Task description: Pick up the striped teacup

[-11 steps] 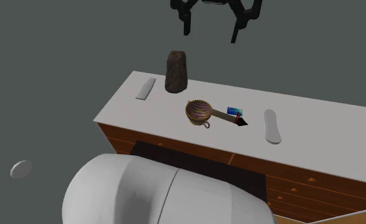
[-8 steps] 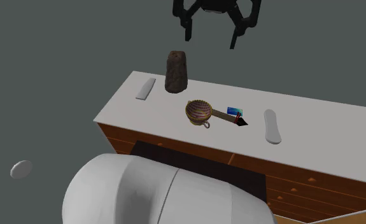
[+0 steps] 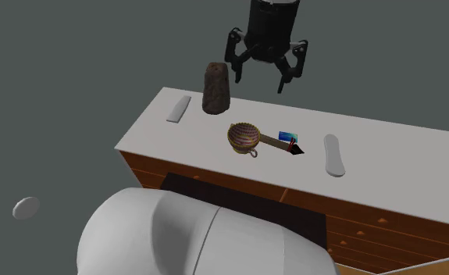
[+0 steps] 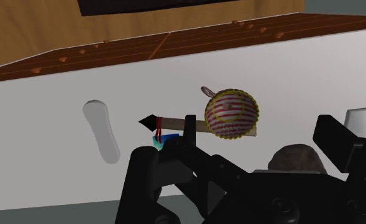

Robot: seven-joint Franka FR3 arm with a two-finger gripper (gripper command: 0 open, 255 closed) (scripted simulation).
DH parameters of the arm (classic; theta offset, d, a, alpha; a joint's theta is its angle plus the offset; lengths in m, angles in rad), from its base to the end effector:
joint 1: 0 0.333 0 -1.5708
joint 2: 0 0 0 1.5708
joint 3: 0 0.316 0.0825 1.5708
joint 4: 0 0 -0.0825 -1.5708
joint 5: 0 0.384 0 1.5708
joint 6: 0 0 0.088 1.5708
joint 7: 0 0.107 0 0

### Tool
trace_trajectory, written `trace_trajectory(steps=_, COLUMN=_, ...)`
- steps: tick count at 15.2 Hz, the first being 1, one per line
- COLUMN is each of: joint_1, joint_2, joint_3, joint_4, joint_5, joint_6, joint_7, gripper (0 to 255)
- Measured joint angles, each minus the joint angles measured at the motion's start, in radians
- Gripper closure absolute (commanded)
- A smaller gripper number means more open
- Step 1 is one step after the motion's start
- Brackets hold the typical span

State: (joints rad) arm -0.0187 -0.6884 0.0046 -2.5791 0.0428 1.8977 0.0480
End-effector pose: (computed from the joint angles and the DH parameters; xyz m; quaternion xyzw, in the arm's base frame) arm 0.3422 -0.0016 0.4807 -0.9991 0.0384 -0.0032 0.0189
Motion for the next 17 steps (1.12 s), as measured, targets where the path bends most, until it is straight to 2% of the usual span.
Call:
trace_trajectory(steps=3, joint_1=-0.001, joint_2=0.071, joint_3=-0.004, joint_4=-0.053, joint_5=0.007, joint_6=0.126, joint_7=-0.003, gripper=0)
trace_trajectory(steps=9, joint_1=-0.003, joint_2=0.281, joint_3=-0.021, joint_4=-0.086, joint_5=0.027, joint_6=0.376, joint_7=-0.024, gripper=0)
trace_trajectory(steps=17, joint_1=0.011, joint_2=0.610, joint_3=-0.038, joint_4=-0.036, joint_5=0.098, joint_6=0.663, joint_7=-0.073, gripper=0)
